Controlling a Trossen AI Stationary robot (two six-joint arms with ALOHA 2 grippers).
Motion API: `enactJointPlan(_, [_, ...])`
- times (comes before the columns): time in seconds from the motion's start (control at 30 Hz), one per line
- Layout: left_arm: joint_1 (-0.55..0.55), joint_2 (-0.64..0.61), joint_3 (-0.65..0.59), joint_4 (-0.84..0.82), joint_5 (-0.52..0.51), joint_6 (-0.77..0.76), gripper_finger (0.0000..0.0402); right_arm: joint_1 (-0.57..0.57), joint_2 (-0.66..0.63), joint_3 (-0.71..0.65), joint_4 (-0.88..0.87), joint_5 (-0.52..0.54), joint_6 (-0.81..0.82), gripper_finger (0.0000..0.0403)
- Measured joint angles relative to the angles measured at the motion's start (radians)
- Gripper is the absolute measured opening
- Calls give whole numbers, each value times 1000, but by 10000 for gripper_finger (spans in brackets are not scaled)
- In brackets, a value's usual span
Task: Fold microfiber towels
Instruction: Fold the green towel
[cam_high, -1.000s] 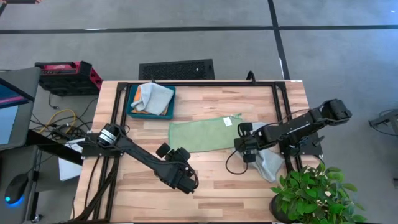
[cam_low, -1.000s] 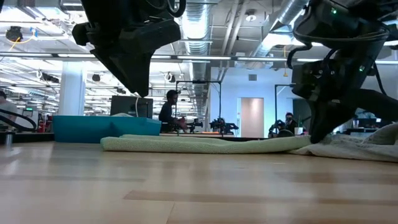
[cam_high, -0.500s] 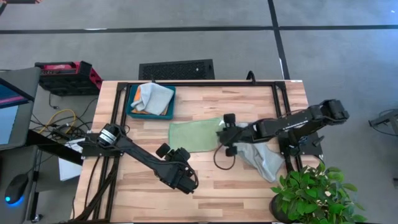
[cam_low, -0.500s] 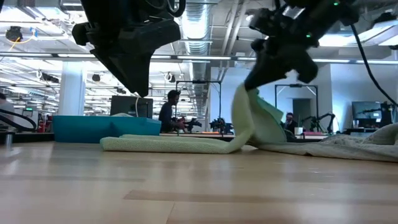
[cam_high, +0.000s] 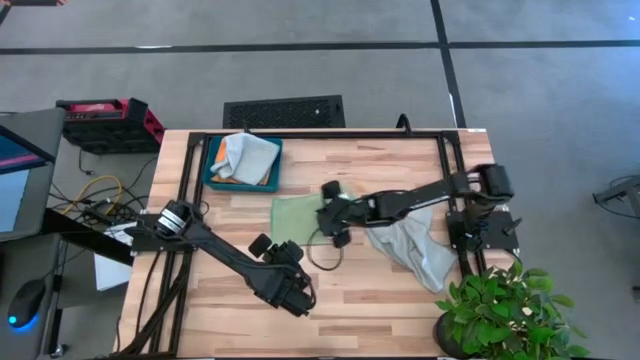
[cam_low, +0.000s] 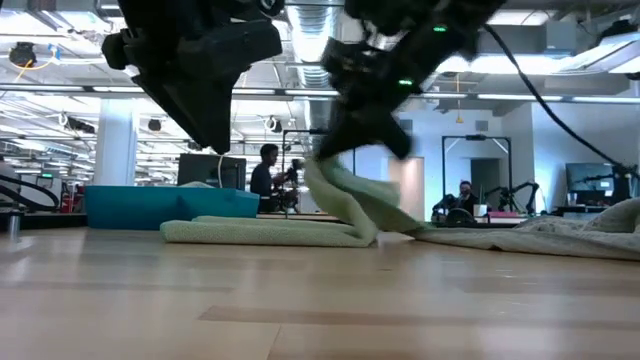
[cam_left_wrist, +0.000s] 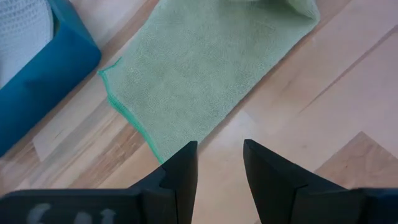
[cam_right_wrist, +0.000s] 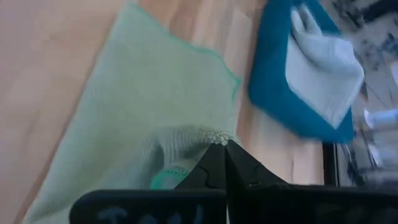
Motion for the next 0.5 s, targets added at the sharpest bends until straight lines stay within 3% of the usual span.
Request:
enactJointPlan(0.17, [-28, 1, 10, -31, -4, -52, 123, -2, 83, 117, 7, -81, -74, 5])
enactJointPlan(0.5, [-92, 0, 24, -164, -3, -212, 123, -2, 230, 311, -2, -131, -187, 6])
